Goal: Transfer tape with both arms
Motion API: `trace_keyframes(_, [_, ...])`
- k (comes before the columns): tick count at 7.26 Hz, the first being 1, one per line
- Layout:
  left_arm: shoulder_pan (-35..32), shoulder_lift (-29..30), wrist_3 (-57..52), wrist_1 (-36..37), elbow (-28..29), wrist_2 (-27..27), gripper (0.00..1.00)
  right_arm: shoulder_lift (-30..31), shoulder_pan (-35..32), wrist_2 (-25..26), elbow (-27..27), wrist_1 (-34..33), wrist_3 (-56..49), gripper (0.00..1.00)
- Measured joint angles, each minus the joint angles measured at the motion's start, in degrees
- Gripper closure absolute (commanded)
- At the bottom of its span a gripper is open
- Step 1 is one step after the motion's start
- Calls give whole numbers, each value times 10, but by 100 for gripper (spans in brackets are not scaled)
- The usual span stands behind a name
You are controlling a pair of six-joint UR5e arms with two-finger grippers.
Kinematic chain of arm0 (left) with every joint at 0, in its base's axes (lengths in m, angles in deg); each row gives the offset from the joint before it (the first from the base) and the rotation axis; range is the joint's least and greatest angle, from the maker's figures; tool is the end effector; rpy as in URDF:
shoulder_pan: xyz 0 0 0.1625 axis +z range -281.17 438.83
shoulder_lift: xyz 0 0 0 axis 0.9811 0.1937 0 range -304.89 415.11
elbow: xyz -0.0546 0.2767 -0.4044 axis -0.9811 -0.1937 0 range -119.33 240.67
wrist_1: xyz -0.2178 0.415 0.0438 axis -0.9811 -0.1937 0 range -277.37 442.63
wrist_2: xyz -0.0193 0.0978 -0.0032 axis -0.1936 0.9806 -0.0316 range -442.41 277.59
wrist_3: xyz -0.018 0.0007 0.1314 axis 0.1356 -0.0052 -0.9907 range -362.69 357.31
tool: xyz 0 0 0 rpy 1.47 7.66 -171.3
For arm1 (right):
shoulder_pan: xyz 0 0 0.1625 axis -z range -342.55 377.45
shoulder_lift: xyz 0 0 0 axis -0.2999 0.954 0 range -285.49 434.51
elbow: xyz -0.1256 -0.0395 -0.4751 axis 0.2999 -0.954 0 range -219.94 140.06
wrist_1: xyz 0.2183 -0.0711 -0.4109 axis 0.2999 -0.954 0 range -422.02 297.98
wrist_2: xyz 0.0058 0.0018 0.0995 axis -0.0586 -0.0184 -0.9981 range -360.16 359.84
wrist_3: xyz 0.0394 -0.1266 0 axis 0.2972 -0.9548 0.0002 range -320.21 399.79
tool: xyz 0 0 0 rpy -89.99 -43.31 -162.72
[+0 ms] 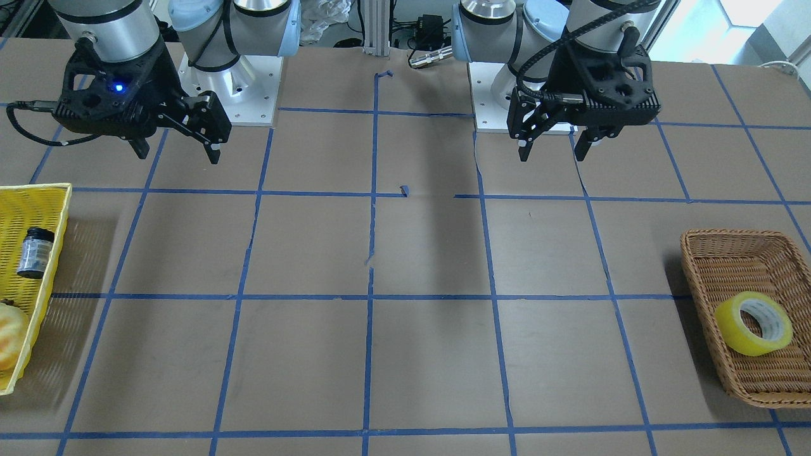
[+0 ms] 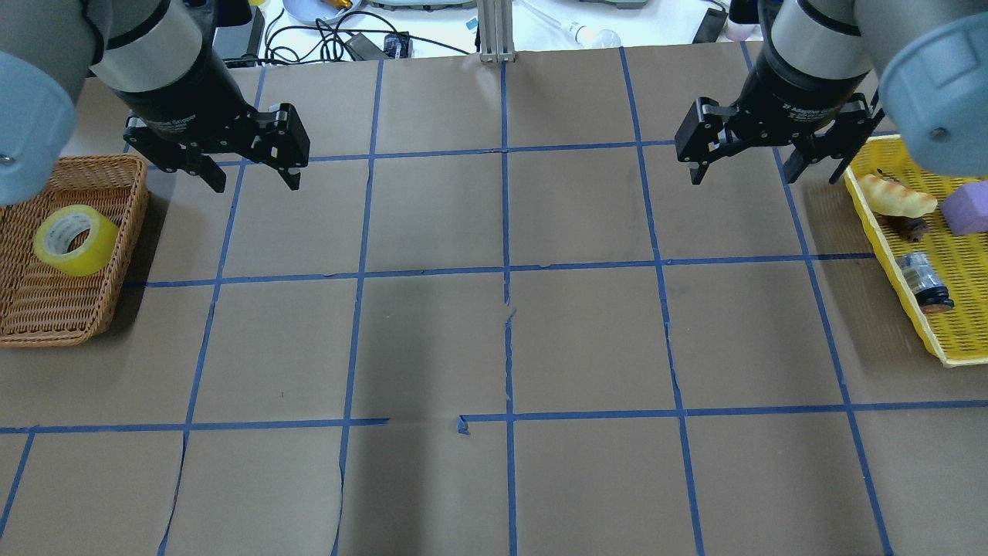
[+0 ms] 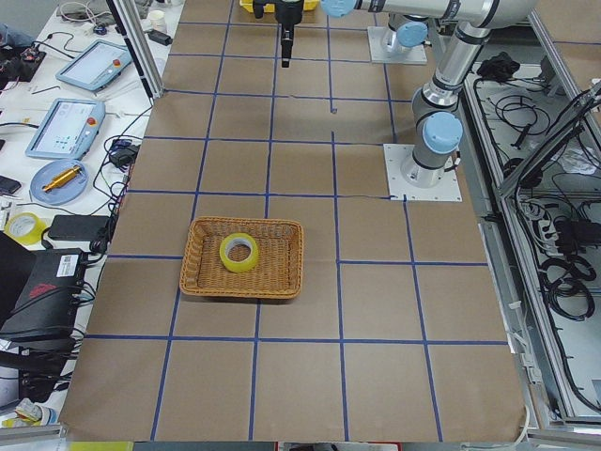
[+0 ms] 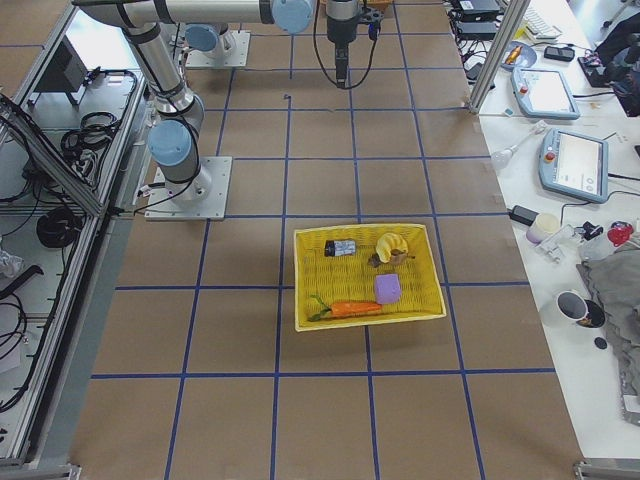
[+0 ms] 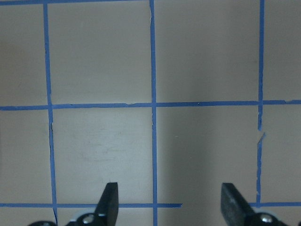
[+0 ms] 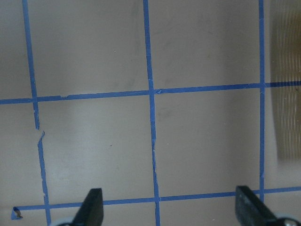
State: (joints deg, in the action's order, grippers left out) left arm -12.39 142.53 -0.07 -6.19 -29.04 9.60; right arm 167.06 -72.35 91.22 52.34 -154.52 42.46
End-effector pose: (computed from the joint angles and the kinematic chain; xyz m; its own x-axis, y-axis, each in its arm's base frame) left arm -0.1400 -0.5347 0.5525 -0.9991 -0.0267 -0.0318 -0.0244 0.9971 -0.0722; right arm 0.1283 -0.5359 0.5294 -0.9985 0.0512 0.0218 0.0500 0.9975 -0.0492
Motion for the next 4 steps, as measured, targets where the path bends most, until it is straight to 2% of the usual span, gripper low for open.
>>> trace_keyframes(1, [1, -1, 2, 0, -2, -1, 0, 0, 0, 1, 0, 0, 0, 0])
trace_keyframes(4, [1, -1, 4, 0, -3, -3, 0, 0, 0, 2, 1, 0, 0, 0])
